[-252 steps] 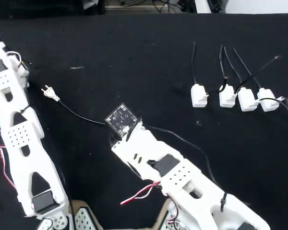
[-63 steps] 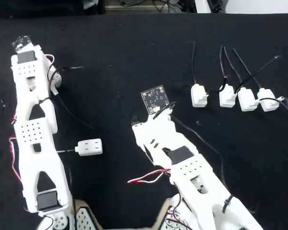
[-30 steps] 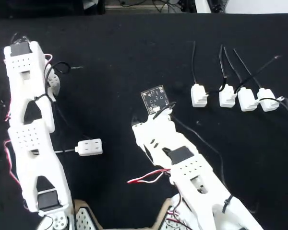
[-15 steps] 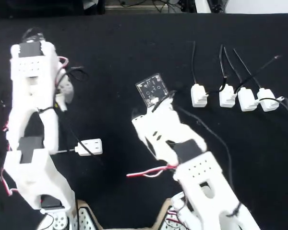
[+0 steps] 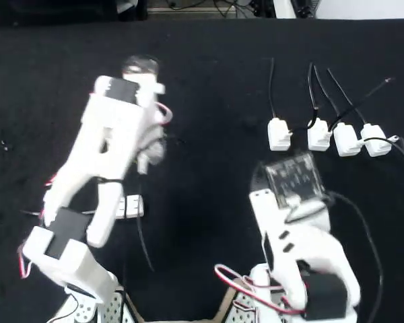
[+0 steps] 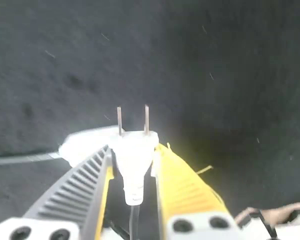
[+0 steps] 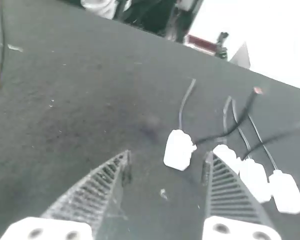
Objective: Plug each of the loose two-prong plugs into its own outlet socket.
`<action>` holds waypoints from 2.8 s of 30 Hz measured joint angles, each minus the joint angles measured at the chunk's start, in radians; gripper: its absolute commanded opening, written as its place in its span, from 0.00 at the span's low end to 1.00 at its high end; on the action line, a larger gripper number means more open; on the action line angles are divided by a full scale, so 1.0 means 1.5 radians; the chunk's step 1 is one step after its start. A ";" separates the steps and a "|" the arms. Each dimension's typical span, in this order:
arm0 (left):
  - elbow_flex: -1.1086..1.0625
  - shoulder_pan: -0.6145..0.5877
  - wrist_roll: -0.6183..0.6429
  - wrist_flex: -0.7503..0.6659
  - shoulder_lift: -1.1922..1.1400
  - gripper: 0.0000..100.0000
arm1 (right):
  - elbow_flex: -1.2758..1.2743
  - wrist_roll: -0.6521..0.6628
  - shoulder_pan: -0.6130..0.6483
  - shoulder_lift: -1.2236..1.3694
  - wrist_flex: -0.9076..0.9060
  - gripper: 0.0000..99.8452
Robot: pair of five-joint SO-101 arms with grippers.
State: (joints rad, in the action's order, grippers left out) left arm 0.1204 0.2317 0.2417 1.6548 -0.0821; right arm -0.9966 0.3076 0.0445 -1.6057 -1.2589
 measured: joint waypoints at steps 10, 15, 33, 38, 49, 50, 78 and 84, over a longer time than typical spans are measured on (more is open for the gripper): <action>-0.155 0.185 0.140 -0.147 0.004 0.03 | -0.060 0.021 -0.060 -0.102 -0.023 0.22; -0.232 0.203 0.170 -0.276 0.004 0.03 | -0.060 0.021 -0.060 -0.103 -0.023 0.22; -0.236 0.186 0.234 -0.267 0.004 0.28 | -0.062 0.023 -0.060 -0.104 -0.023 0.22; -0.177 0.076 0.180 -0.179 0.076 0.21 | -0.081 0.023 -0.060 -0.104 -0.023 0.22; -0.264 -0.314 -0.099 -0.107 0.161 0.16 | -0.168 0.021 0.096 -0.103 0.034 0.22; -0.291 -0.337 -0.126 -0.122 0.159 0.16 | -0.169 0.021 0.117 -0.101 0.042 0.22; -0.721 -0.489 -0.337 -0.545 0.248 0.16 | -0.107 -0.237 0.215 0.355 0.297 0.22; -0.748 -0.489 -0.330 -0.560 0.277 0.16 | -0.107 -0.315 0.235 0.525 0.389 0.23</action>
State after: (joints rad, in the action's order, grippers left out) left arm -1.0012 -0.5017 -0.2539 0.8155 0.3337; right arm -1.1577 -0.1649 0.3974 -0.8186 -0.6759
